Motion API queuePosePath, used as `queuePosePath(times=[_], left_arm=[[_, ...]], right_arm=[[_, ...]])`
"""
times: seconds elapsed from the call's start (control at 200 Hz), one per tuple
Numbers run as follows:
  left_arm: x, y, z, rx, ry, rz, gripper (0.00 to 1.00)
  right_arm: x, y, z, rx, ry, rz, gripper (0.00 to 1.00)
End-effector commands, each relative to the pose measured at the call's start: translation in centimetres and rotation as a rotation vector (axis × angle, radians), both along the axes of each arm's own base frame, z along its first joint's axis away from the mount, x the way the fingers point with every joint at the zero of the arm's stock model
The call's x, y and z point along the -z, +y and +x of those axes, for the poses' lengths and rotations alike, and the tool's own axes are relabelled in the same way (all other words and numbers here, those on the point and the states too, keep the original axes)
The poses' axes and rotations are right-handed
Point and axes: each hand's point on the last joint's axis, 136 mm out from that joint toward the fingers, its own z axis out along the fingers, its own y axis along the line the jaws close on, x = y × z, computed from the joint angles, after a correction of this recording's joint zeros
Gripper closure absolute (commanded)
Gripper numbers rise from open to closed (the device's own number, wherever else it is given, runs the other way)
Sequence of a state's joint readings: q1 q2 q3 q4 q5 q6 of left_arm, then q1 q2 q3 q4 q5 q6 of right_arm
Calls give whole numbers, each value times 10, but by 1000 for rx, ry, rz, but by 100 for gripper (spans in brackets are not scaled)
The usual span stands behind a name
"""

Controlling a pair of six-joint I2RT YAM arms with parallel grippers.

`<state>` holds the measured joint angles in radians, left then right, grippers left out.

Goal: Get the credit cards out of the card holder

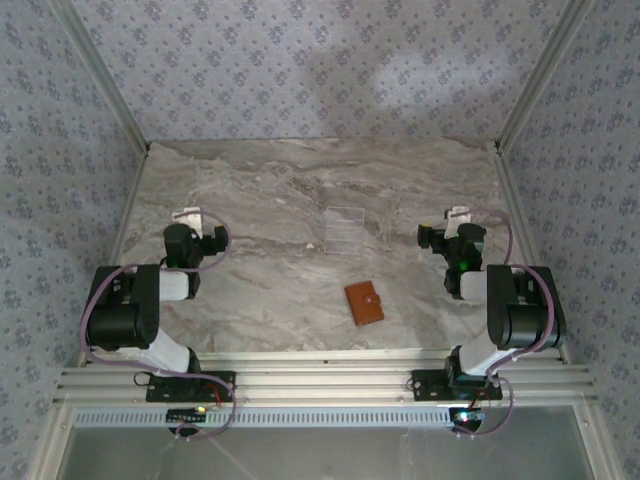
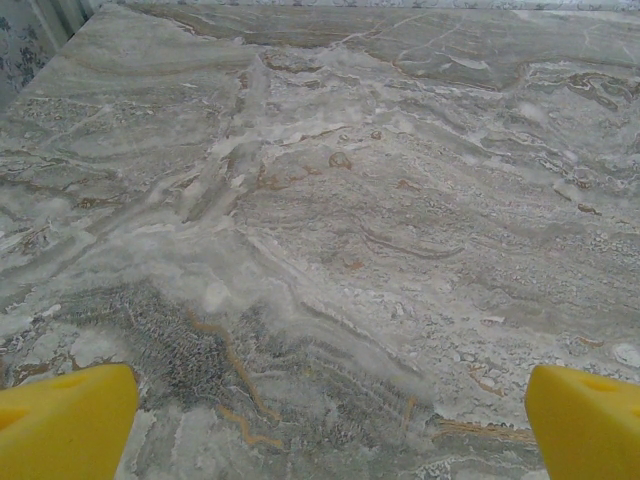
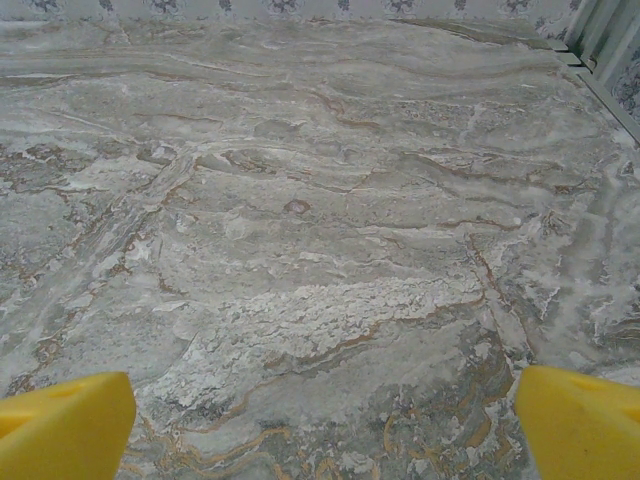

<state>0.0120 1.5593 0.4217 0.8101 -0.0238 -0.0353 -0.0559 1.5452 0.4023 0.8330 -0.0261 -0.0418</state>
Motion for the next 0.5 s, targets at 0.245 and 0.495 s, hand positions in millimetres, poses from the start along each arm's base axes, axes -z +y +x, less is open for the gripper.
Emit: queuePosePath(times=[0.245,0.495], left_arm=[[-31,25,-3,-174,34,57,1],[-55,-11,-5,-152,147,59,0]], right_arm=[[-29,-1,-7,44,39,1,0],[-55,21,-22,20,206,131,0]])
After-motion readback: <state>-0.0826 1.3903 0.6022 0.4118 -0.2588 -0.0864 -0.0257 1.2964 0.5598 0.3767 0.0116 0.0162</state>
